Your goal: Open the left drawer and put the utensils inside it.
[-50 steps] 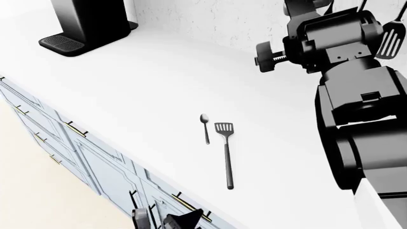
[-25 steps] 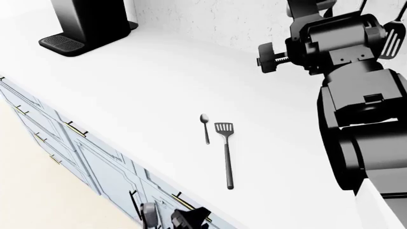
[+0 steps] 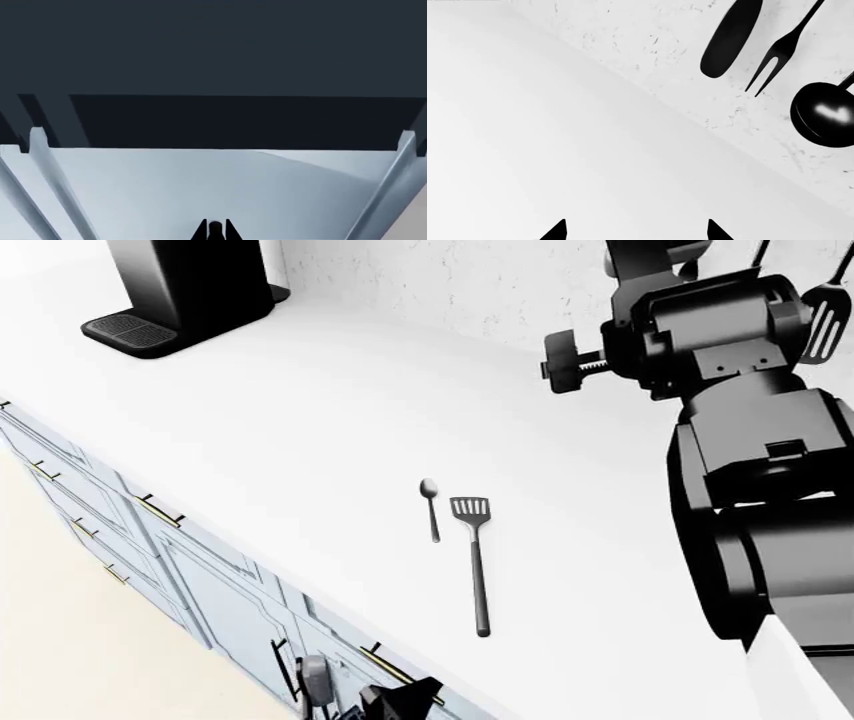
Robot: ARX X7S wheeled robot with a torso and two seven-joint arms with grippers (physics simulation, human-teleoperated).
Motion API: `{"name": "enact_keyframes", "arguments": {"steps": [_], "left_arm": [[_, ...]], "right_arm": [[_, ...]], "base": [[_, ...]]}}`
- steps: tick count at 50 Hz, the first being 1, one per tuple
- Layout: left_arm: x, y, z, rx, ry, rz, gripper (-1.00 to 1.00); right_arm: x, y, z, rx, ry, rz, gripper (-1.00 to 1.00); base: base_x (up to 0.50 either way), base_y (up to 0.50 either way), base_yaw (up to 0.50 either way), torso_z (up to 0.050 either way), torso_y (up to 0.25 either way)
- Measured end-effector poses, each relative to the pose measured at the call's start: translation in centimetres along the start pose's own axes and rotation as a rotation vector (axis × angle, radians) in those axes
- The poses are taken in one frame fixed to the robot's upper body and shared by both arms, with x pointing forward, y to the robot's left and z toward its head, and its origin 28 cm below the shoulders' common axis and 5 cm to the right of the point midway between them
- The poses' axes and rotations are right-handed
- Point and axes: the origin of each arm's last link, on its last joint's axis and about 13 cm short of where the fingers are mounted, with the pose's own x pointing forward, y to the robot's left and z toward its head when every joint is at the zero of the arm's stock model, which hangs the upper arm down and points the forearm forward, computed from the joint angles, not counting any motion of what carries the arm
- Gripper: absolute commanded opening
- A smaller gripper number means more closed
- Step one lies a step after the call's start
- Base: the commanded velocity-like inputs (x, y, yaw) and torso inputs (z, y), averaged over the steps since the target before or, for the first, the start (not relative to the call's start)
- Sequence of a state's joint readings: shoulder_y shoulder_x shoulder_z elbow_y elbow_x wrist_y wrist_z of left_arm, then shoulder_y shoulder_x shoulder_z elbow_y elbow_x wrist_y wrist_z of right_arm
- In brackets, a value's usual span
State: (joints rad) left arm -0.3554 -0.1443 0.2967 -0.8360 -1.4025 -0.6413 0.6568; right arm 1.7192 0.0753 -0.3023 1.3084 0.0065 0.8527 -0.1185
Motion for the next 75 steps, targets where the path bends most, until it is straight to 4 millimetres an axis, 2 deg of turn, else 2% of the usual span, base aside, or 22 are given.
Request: {"name": "enact_keyframes", "arguments": {"steps": [12, 22, 34, 55, 65, 75], "left_arm": [[-0.1, 0.4, -0.2, -0.017, -0.013, -0.021, -1.00], [-1.0, 1.4, -0.9, -0.071, -0.037, -0.076, -1.00], [-4.0, 3.1, -2.3, -0.127, -0.057, -0.171, -1.00], [-10.3, 6.1, -5.2, -0.117, -0.102, -0.329, -1.00], [-11.7, 6.5, -5.7, -0.109, -0.108, -0.350, -1.00], [-12.3, 6.6, -5.3, -0.087, -0.134, -0.361, -1.00]], "right_arm": [[0.0, 0.0, 0.1, 0.004, -0.004, -0.001, 1.00], [0.1, 0.0, -0.2, 0.007, -0.003, 0.000, 1.00], [0.2, -0.1, -0.3, 0.012, -0.003, 0.000, 1.00], [0.3, 0.0, -0.4, 0.015, -0.002, -0.002, 1.00], [0.4, 0.1, -0.5, 0.003, 0.003, -0.007, 1.00], [0.4, 0.2, -0.6, -0.005, 0.006, -0.013, 1.00]], "base": [[0.00, 0.00, 0.00, 0.000, 0.000], [0.00, 0.00, 0.00, 0.000, 0.000], [0.00, 0.00, 0.00, 0.000, 0.000], [0.00, 0.00, 0.00, 0.000, 0.000], [0.00, 0.00, 0.00, 0.000, 0.000], [0.00, 0.00, 0.00, 0.000, 0.000]]}}
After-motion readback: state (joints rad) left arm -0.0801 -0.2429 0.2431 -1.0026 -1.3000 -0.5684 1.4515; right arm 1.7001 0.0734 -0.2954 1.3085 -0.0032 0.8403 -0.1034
